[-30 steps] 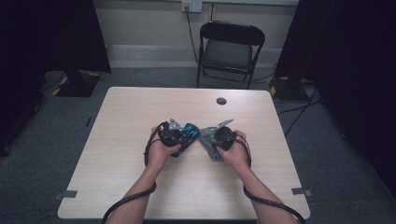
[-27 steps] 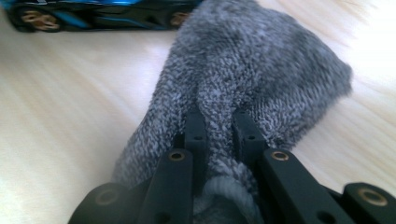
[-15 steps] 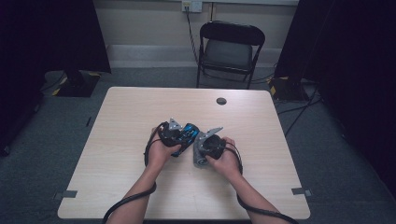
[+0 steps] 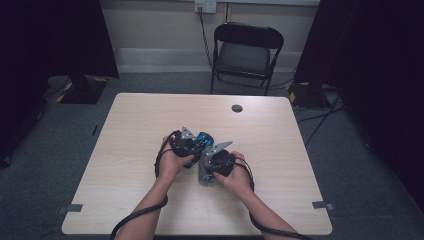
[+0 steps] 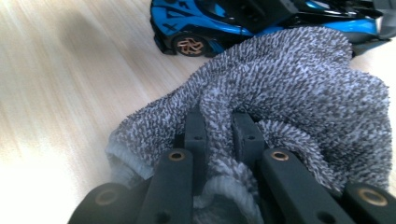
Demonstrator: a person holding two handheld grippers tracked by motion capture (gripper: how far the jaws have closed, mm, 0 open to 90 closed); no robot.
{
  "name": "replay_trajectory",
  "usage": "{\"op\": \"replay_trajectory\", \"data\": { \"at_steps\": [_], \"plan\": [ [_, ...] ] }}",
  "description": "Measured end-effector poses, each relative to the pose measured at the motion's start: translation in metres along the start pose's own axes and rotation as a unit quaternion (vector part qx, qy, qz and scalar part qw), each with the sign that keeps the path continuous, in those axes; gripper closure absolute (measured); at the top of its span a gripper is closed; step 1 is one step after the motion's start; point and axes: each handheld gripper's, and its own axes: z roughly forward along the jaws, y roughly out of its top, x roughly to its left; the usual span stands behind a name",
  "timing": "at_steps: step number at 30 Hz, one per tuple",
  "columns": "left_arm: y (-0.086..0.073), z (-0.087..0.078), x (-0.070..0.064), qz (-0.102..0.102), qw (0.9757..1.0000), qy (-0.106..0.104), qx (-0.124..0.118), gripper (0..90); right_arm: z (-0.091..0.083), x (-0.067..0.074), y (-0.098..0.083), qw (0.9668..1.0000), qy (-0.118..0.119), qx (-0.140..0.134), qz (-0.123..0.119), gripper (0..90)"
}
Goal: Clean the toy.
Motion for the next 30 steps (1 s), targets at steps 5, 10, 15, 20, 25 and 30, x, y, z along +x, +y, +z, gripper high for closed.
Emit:
{"op": "replay_trajectory", "data": {
  "at_steps": [5,10,15,20,25,30],
  "plan": [
    [0.0,0.0,0.0,0.002,1.0,0.002,-0.002,47.3,0.0,0.003,0.0,0.9999,0.011,-0.001,-0.005,79.2],
    [0.0,0.001,0.0,0.001,1.0,-0.001,-0.004,47.3,0.001,0.006,-0.001,0.9998,0.019,-0.005,-0.004,79.2],
    [0.0,0.001,0.0,0.0,1.0,0.001,-0.003,47.3,0.0,0.008,-0.001,0.9995,0.029,-0.006,-0.006,79.2],
    [-0.001,0.001,0.0,-0.001,1.0,0.001,-0.007,47.3,0.0,0.014,-0.003,0.9989,0.043,-0.007,-0.018,79.2],
    [-0.001,0.0,0.001,0.005,1.0,0.002,-0.003,47.3,0.0,0.02,-0.003,0.9978,0.058,-0.008,-0.03,79.2],
    [0.0,0.001,0.001,0.004,1.0,0.002,-0.003,47.4,-0.001,0.024,-0.005,0.9971,0.066,-0.012,-0.036,79.2]
  ]
}}
